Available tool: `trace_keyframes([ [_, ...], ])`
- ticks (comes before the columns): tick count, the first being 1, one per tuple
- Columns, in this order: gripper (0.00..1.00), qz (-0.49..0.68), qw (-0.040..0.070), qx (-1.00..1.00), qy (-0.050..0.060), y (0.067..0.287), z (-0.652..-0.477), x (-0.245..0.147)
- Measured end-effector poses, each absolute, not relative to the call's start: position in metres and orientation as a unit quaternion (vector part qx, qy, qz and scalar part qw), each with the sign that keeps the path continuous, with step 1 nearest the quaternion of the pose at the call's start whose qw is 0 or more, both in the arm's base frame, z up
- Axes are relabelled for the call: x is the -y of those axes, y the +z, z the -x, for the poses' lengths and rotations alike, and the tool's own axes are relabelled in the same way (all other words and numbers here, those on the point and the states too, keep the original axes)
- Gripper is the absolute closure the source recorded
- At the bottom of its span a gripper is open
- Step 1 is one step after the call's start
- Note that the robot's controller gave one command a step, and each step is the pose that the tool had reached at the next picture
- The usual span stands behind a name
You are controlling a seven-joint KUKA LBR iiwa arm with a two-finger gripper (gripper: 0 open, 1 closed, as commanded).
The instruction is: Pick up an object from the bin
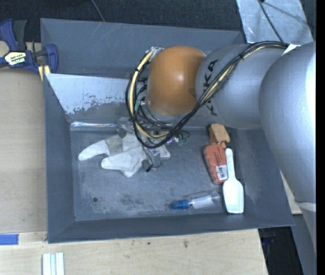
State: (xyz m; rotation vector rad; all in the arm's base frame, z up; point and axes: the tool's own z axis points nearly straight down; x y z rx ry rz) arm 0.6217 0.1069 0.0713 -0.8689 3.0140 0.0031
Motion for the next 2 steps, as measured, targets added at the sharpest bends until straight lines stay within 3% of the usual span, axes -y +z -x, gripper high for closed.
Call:
trace_keyframes([
  [1, 1.00, 0.321, 0.012, -0.947, -0.001, 0.0777, -0.6226, -0.1093],
  [2, 1.00, 0.321, 0.012, -0.947, -0.001, 0.0778, -0.6223, -0.1093],
])
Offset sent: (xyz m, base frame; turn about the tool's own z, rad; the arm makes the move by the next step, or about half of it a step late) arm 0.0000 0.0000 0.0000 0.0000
